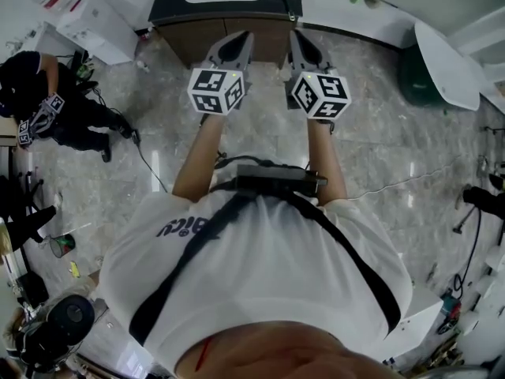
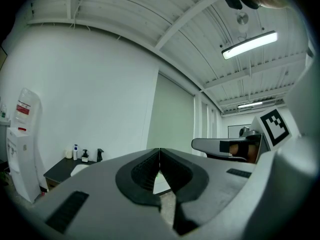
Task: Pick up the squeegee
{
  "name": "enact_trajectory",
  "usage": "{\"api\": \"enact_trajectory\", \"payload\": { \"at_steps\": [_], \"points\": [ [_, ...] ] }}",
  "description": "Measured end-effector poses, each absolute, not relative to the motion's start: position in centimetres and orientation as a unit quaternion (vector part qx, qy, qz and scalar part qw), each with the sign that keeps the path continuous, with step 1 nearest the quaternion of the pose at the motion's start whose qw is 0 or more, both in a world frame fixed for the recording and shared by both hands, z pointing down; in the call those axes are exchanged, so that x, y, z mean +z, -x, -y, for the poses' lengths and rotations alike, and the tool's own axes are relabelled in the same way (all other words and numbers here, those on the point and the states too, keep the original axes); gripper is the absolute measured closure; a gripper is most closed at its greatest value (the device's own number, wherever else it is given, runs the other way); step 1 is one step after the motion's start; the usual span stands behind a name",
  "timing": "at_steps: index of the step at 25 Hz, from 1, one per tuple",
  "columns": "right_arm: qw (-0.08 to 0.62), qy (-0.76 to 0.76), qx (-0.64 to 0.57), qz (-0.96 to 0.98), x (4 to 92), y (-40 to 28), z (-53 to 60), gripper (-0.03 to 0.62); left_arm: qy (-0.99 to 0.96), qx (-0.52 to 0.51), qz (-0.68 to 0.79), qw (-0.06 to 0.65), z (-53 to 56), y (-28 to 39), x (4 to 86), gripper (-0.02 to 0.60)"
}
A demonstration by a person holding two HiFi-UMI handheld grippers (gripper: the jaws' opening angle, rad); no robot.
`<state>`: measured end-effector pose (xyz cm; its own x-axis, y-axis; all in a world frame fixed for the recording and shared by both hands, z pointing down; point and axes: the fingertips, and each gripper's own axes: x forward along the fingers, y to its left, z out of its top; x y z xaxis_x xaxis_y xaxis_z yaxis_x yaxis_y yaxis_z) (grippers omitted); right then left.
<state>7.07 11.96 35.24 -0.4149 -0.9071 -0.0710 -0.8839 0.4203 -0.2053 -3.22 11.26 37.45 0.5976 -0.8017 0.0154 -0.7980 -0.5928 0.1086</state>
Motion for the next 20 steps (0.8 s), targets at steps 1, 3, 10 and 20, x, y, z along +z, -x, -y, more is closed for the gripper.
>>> {"api": "enact_trajectory", "payload": {
  "at_steps": [1, 3, 10, 20],
  "points": [
    [0.085, 0.534, -0.071, -0.838, 35.6, -7.1, -11.5, 0.588, -0.892, -0.016, 0.448, 0.053, -10.9, 3.2, 37.7, 0.569],
    [0.084, 0.535, -0.074, -0.837, 35.9, -8.0, -11.5, 0.588, -0.892, -0.013, 0.449, 0.051, -10.9, 2.5, 37.8, 0.569],
    [0.09, 0.542, -0.102, -0.829, 37.6, -10.4, -10.9, 0.588, -0.889, 0.005, 0.455, 0.05, -11.5, 1.2, 38.6, 0.569],
    [0.059, 0.551, -0.118, -0.824, 40.9, -7.0, -3.1, 0.589, -0.899, -0.004, 0.434, 0.067, -2.8, 2.6, 41.2, 0.569]
  ]
}}
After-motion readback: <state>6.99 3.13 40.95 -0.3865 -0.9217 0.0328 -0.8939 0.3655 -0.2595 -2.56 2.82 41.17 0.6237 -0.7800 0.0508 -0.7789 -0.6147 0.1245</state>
